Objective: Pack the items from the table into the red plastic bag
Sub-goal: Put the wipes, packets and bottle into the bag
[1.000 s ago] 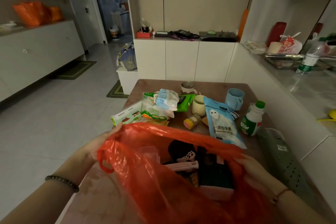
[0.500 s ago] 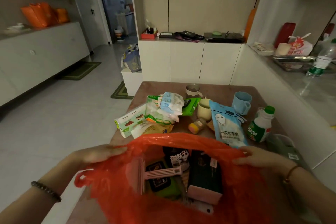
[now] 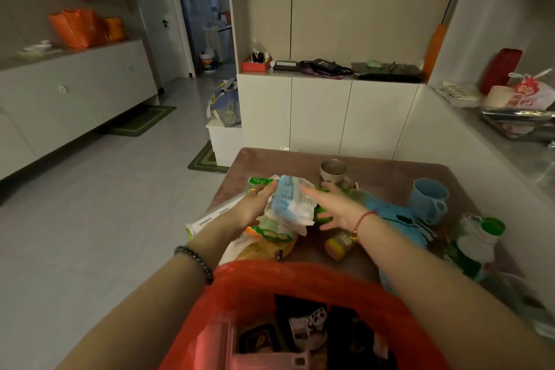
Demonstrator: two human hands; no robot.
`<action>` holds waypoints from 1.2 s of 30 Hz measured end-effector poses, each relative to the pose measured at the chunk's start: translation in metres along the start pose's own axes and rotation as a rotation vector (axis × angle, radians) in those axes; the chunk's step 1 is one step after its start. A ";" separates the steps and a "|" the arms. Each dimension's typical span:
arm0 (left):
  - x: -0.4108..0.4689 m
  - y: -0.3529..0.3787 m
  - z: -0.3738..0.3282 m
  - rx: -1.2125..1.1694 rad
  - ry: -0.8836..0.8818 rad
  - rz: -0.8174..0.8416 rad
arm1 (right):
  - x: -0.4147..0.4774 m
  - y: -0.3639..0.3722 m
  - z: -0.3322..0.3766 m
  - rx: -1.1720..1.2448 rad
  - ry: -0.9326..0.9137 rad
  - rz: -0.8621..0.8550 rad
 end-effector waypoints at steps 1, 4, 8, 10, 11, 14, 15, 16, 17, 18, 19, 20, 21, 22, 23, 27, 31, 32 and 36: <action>0.015 -0.002 0.002 -0.053 -0.002 -0.009 | 0.014 0.004 -0.002 0.043 0.016 -0.007; 0.056 -0.002 0.004 -0.132 0.004 -0.031 | 0.048 0.006 -0.001 0.175 -0.027 -0.095; 0.091 0.010 0.012 -0.114 -0.007 -0.020 | 0.072 0.003 -0.013 0.198 0.009 -0.167; 0.096 0.007 0.016 -0.097 -0.009 -0.087 | 0.072 0.001 -0.020 0.216 0.022 -0.182; 0.096 0.006 0.018 -0.120 -0.008 -0.101 | 0.072 -0.002 -0.024 0.235 0.011 -0.196; 0.088 0.009 0.019 -0.246 -0.003 -0.079 | 0.058 -0.008 -0.027 0.276 -0.076 -0.216; 0.082 0.010 0.017 -0.295 0.014 -0.063 | 0.050 -0.009 -0.025 0.268 -0.127 -0.211; 0.074 0.010 0.013 -0.331 0.037 -0.050 | 0.040 -0.009 -0.022 0.256 -0.184 -0.201; 0.064 0.009 0.008 -0.344 0.066 -0.046 | 0.027 -0.009 -0.018 0.249 -0.243 -0.186; 0.052 0.008 0.002 -0.342 0.098 -0.040 | 0.012 -0.007 -0.012 0.243 -0.307 -0.160; 0.039 0.009 -0.005 -0.337 0.145 -0.026 | -0.006 -0.004 -0.005 0.225 -0.375 -0.126; 0.023 0.010 -0.014 -0.333 0.201 -0.015 | -0.024 -0.001 0.003 0.190 -0.438 -0.096; 0.006 0.012 -0.022 -0.335 0.263 0.000 | -0.042 0.003 0.010 0.151 -0.496 -0.069; -0.012 0.015 -0.029 -0.347 0.317 0.009 | -0.061 0.007 0.015 0.129 -0.547 -0.039; -0.028 0.017 -0.033 -0.348 0.366 0.018 | -0.079 0.011 0.020 0.129 -0.595 0.002; -0.087 0.027 -0.039 -0.166 0.520 -0.002 | -0.139 0.023 0.024 0.076 -0.698 0.103; -0.117 0.047 -0.024 0.284 0.610 0.182 | -0.179 0.020 0.010 -0.117 -0.715 0.063; -0.123 0.048 -0.016 0.459 0.605 0.207 | -0.187 0.022 0.005 -0.185 -0.704 0.082; -0.102 0.027 0.030 0.941 0.517 0.134 | -0.198 0.067 -0.029 -0.487 -0.559 0.291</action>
Point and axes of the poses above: each hand's wrist, its own x-axis towards the middle knuckle, its own y-axis out of the palm, z = x × y, the point moved 10 cm from there along x, towards the middle knuckle, and after that the axes turned 10 degrees about z, right-handed, at the moved point
